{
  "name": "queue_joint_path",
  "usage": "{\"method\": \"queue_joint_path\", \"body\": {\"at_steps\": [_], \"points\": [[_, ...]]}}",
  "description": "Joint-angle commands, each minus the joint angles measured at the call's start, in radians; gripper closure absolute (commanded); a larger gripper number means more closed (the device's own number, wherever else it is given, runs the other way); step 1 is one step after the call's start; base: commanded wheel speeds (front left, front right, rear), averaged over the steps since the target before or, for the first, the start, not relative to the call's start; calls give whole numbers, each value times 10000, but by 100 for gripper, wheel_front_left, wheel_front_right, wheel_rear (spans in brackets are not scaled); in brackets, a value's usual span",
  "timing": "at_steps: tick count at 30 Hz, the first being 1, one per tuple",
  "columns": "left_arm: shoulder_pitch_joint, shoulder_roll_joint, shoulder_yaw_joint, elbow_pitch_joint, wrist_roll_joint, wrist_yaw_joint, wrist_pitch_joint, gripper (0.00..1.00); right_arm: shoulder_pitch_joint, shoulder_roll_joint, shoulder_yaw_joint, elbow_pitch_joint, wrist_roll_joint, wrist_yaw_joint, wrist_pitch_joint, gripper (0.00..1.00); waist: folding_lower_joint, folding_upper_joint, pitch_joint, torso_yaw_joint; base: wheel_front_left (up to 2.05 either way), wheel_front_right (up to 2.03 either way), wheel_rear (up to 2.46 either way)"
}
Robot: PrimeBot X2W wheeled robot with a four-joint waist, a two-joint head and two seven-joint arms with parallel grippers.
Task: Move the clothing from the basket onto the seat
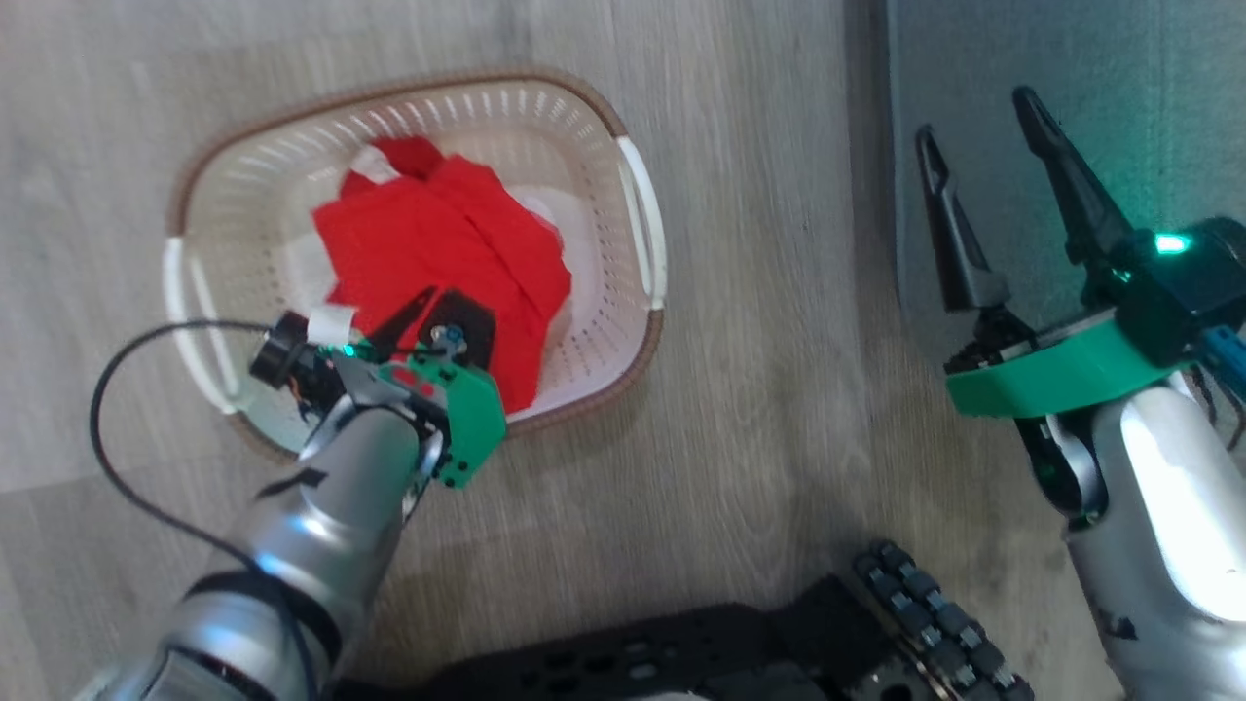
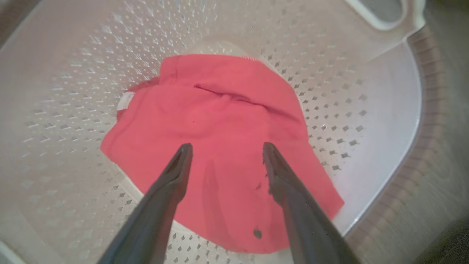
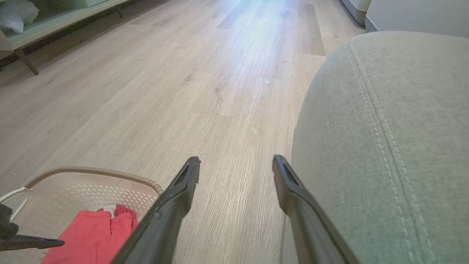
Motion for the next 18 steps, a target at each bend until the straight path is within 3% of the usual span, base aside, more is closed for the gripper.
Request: {"method": "queue_joint_path", "body": {"at_steps": [1, 10, 18], "points": [[-191, 103, -103, 182, 1, -65, 82, 0, 79, -80, 252, -382, 72, 0, -90, 0, -1, 0, 533, -318, 0, 0, 0], [-1338, 108, -699, 970, 112, -43, 1176, 0, -201, 63, 582, -599, 70, 0, -90, 0, -1, 0, 1453, -707, 0, 0, 0], [-2050, 547, -1057, 1189, 355, -9, 2763, 0, -425, 329, 864, -633, 136, 0, -90, 0, -1, 0, 2132, -1205, 0, 0, 0]]}}
